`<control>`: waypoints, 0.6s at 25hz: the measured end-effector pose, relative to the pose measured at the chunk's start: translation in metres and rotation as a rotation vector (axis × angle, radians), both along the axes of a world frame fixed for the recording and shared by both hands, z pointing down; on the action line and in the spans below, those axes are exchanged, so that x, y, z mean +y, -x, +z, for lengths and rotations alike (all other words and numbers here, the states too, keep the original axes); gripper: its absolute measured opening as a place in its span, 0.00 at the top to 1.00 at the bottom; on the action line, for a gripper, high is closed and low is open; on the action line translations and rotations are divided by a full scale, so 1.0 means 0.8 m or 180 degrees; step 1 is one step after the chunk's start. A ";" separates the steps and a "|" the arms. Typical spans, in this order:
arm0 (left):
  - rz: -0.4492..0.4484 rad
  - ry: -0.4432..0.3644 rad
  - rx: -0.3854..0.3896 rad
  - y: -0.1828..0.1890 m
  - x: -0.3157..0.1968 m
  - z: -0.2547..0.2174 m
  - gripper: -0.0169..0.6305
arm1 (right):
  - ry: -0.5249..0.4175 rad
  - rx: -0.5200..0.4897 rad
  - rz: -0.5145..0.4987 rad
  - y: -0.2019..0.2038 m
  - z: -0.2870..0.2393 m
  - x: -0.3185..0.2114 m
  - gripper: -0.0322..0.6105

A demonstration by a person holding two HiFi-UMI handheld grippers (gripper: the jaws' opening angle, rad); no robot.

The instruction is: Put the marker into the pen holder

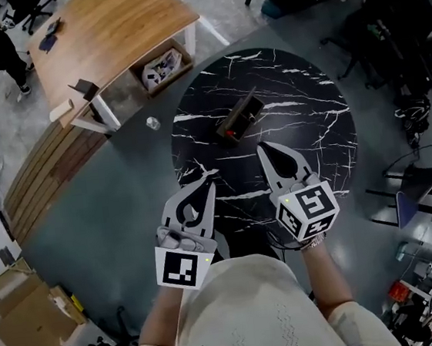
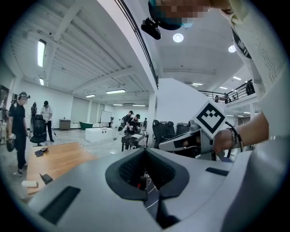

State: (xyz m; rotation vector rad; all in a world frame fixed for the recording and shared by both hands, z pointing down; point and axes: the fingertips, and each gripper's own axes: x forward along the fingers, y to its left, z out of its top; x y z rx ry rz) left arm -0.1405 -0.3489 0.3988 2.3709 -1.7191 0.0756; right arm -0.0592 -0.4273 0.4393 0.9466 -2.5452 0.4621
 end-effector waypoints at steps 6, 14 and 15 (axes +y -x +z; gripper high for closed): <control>0.0576 -0.0123 -0.0540 -0.042 0.009 -0.013 0.96 | 0.0049 -0.0152 0.0003 -0.016 -0.033 0.064 0.93; 0.0567 -0.0232 -0.0167 -0.063 0.012 -0.025 0.96 | 0.0008 -0.0077 -0.0008 -0.026 -0.040 0.094 0.93; 0.0543 -0.0237 -0.0106 -0.063 0.012 -0.026 0.96 | 0.0008 -0.0068 0.0011 -0.028 -0.041 0.096 0.93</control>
